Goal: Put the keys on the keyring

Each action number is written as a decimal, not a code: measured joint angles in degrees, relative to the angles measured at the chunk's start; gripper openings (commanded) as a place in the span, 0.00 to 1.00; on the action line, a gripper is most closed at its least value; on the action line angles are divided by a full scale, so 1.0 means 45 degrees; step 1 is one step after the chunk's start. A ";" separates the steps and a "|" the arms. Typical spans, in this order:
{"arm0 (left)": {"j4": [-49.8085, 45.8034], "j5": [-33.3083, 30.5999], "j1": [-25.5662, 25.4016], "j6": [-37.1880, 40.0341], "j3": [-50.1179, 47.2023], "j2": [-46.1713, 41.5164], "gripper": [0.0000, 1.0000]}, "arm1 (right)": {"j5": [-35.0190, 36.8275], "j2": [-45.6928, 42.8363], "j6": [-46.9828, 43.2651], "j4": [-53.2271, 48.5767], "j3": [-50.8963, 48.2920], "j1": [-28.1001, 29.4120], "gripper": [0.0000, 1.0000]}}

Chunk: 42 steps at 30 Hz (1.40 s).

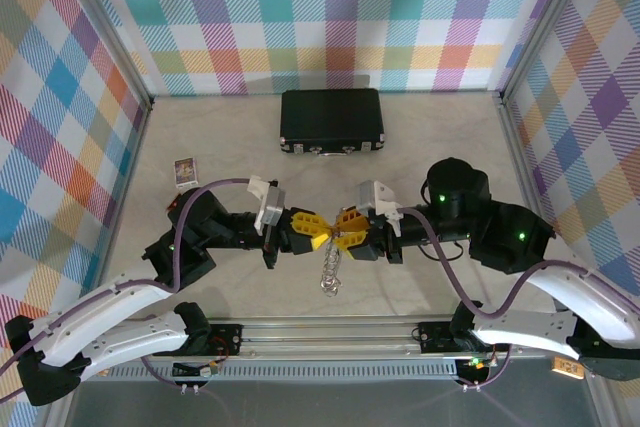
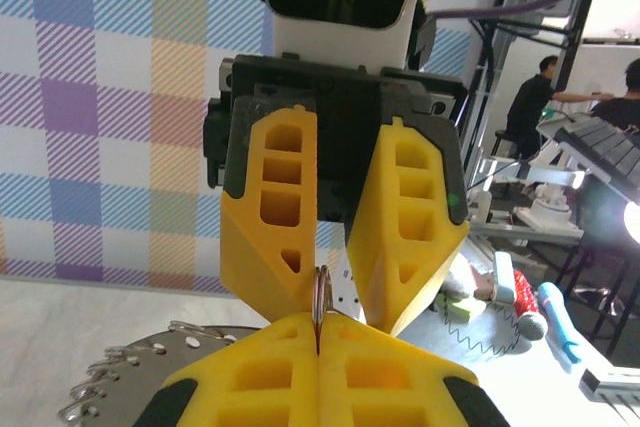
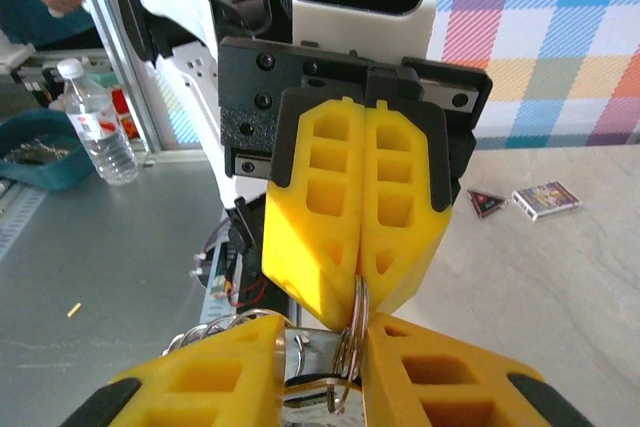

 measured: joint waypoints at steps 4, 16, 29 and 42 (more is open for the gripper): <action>0.0831 0.0102 -0.0010 -0.0471 -0.0180 -0.0078 0.00 | -0.0189 -0.0078 0.0291 0.0607 -0.0185 0.0000 0.18; 0.2152 0.0112 -0.0024 -0.1112 -0.0631 -0.0039 0.05 | 0.0155 -0.0204 0.0563 0.0860 -0.0248 0.0024 0.00; -0.4813 -0.1185 -0.0029 0.2526 0.2244 -0.0044 0.37 | 0.1399 0.1671 -0.1394 -0.2875 0.1928 0.0068 0.00; -0.7461 -0.1598 -0.0058 0.3954 0.2618 0.0408 0.23 | 0.0724 0.2229 -0.2132 -0.4099 0.2458 0.0068 0.00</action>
